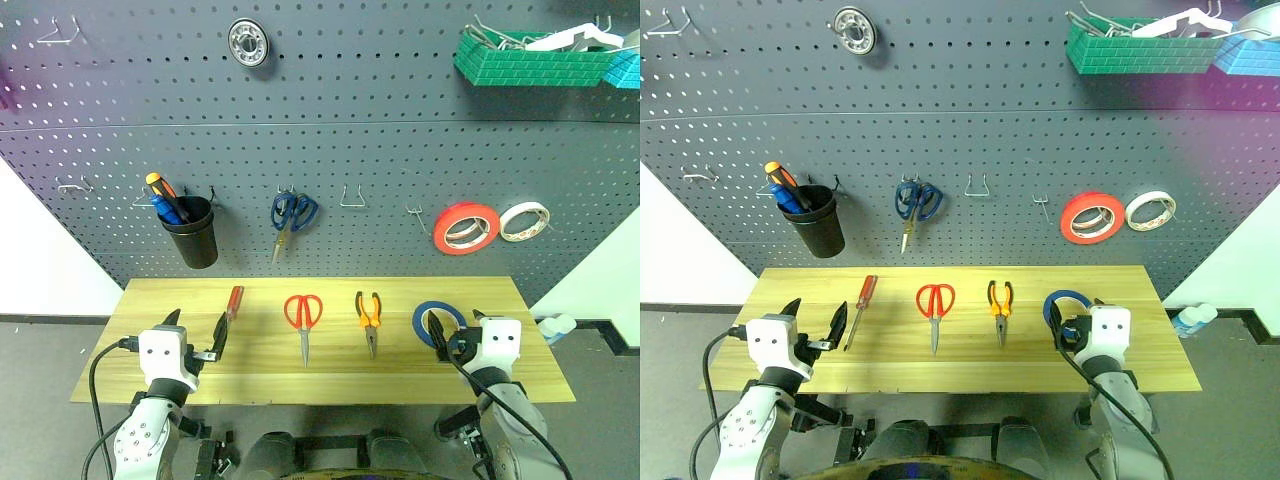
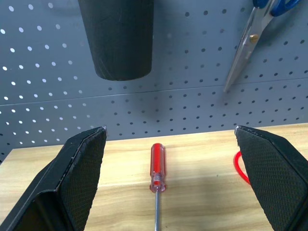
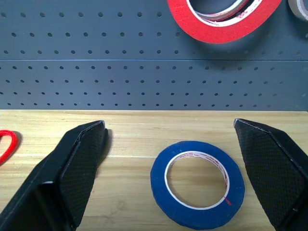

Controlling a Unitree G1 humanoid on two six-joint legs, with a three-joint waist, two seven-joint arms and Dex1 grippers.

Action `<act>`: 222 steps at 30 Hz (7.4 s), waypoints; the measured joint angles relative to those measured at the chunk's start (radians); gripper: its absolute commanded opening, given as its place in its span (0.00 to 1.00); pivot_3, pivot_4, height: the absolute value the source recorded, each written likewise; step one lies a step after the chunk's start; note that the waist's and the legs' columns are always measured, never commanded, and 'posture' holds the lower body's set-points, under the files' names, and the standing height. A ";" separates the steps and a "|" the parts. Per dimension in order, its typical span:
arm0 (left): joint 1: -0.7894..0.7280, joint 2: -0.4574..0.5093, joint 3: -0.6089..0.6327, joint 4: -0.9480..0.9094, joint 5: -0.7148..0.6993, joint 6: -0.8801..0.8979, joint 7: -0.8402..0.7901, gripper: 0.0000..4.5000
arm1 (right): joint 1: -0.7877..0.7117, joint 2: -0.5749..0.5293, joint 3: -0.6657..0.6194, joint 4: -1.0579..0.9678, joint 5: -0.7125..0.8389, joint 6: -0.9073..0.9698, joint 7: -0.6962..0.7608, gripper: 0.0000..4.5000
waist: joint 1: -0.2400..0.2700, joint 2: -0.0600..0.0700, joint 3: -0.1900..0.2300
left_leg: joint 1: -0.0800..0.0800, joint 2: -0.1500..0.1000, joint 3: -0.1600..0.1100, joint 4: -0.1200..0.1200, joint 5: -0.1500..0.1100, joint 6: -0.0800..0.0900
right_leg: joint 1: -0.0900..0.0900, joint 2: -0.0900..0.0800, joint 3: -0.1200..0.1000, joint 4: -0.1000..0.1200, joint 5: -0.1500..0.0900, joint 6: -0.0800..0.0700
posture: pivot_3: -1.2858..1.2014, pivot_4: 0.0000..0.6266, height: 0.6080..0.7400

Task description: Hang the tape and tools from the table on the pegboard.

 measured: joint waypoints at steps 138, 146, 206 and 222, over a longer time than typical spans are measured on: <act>-0.154 0.503 0.091 -0.129 -0.519 0.442 -0.742 1.00 | -0.584 -0.332 0.191 0.662 -0.138 0.357 0.397 0.92 | -0.028 -0.005 0.140 | -0.006 0.000 0.000 -0.005 0.001 -0.001 | -0.008 -0.005 -0.003 -0.002 0.002 -0.005 | 0.52 0.29 0.97; -0.136 0.503 0.091 -0.129 -0.517 0.431 -0.743 1.00 | -0.583 -0.331 0.211 0.667 -0.159 0.335 0.404 0.38 | -0.026 -0.008 0.143 | -0.006 0.000 0.000 -0.005 0.001 -0.001 | -0.008 -0.006 -0.003 -0.002 0.002 -0.005 | 0.52 0.28 0.97; -0.360 0.410 0.045 0.132 -0.459 0.286 -0.808 1.00 | -0.331 -0.158 -0.085 0.253 0.333 0.096 0.533 0.15 | -0.032 0.001 0.034 | -0.003 -0.001 0.000 -0.003 0.001 -0.003 | -0.005 -0.004 -0.004 0.003 0.005 -0.001 | 0.48 0.00 0.97; -0.398 0.411 0.042 0.157 -0.457 0.281 -0.817 1.00 | -0.310 -0.127 -0.084 0.120 0.378 0.053 0.510 0.15 | -0.057 0.005 0.022 | -0.002 -0.002 0.000 -0.001 0.002 -0.003 | -0.004 -0.004 -0.004 0.005 0.005 0.000 | 0.47 0.00 0.97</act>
